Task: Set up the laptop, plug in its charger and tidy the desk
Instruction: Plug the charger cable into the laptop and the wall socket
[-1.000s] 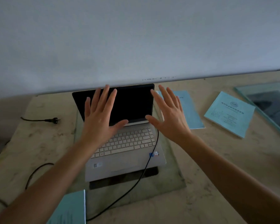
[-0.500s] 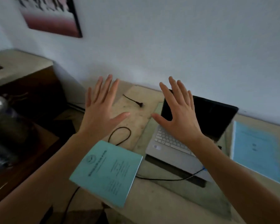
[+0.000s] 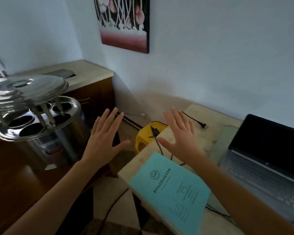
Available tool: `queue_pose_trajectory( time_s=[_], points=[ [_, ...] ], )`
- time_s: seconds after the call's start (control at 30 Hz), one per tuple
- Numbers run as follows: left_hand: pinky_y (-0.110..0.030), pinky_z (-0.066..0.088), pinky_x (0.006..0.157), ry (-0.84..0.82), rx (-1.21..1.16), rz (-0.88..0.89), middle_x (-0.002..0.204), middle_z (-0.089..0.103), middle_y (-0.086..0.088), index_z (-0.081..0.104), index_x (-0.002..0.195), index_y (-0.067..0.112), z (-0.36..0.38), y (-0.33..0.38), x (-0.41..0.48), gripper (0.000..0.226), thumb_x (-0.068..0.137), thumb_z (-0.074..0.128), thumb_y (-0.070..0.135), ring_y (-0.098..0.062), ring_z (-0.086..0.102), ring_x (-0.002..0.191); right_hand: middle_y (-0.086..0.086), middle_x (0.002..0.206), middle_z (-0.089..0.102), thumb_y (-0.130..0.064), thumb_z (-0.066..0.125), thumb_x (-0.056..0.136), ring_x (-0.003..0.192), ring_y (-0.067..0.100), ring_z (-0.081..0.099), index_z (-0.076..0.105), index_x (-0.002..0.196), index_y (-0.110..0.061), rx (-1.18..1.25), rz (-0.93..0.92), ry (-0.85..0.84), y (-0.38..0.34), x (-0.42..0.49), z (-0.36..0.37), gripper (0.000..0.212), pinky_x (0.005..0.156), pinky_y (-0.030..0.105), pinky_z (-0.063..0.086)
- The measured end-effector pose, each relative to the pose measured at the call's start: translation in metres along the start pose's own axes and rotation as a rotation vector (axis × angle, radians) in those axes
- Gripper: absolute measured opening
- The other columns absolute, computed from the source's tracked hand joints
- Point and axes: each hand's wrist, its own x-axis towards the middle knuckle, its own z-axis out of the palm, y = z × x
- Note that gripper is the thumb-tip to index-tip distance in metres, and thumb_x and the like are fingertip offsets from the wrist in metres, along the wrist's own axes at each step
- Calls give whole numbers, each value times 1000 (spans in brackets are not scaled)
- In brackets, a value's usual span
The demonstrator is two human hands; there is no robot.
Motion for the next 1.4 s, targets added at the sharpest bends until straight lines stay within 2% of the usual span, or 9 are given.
queue_pose_trajectory(
  time_s=[0.1, 0.2, 0.47, 0.67, 0.77, 0.9, 1.17, 1.23, 1.4],
  points=[
    [-40, -1, 117, -17, 12, 4, 159, 4, 1, 9, 148, 26, 1, -52, 8, 85, 79, 33, 70, -15, -9, 145, -13, 159, -12, -63, 44, 85, 145, 13, -16, -4, 148, -40, -12, 27, -29, -22, 30, 35, 82, 119, 48, -1],
    [-41, 1, 117, -44, -2, 21, 159, 6, 2, 11, 148, 27, 11, -97, 20, 83, 80, 40, 66, -17, -6, 146, -14, 158, -13, -67, 43, 83, 145, 12, -17, -6, 147, -41, -25, 90, -54, -34, 55, 65, 85, 119, 49, 1],
    [-40, -1, 117, -109, -107, 117, 159, 5, 3, 15, 148, 29, 81, -158, 109, 85, 77, 27, 76, -16, -6, 146, -10, 160, -7, -62, 48, 85, 146, 15, -12, 0, 148, -38, -70, 271, -39, -16, 118, 106, 83, 119, 48, 1],
    [-38, -6, 114, -165, -164, 196, 159, 0, 5, 11, 149, 29, 136, -166, 196, 85, 80, 39, 71, -18, -12, 145, -8, 160, -7, -62, 49, 84, 147, 14, -11, 5, 150, -35, -87, 379, -50, 33, 195, 128, 83, 119, 50, 4],
    [-39, -6, 116, -193, -176, 279, 159, -2, 4, 9, 149, 30, 147, -166, 241, 86, 80, 37, 73, -18, -13, 145, -9, 160, -7, -61, 51, 84, 147, 15, -10, 5, 150, -36, -70, 434, -4, 43, 224, 122, 84, 119, 48, 3],
    [-39, -7, 115, -228, -229, 377, 159, -1, 5, 9, 148, 31, 166, -145, 297, 85, 79, 35, 73, -20, -11, 146, -10, 160, -4, -61, 50, 84, 147, 14, -8, 4, 149, -37, -81, 542, 92, 65, 224, 112, 83, 119, 47, 3],
    [-47, 7, 119, -390, -376, 792, 159, 0, 3, 7, 148, 30, 252, -29, 366, 87, 77, 37, 71, -22, -4, 147, -8, 161, -3, -59, 52, 83, 147, 16, -9, 6, 149, -36, -131, 955, 138, 118, 173, 112, 83, 119, 48, 1],
    [-45, 6, 119, -422, -405, 881, 159, 3, 2, 6, 148, 28, 277, -1, 379, 89, 76, 30, 75, -22, -3, 147, -7, 161, -2, -58, 53, 83, 147, 16, -8, 7, 149, -36, -139, 1047, 194, 130, 170, 109, 83, 119, 49, 1],
    [-45, -1, 119, -581, -498, 1106, 159, -2, 3, 6, 149, 29, 329, 56, 409, 88, 78, 33, 74, -19, -10, 146, -8, 160, -2, -59, 54, 83, 147, 15, -7, 6, 149, -38, -192, 1287, 311, 144, 175, 114, 84, 119, 50, 4]
  ],
)
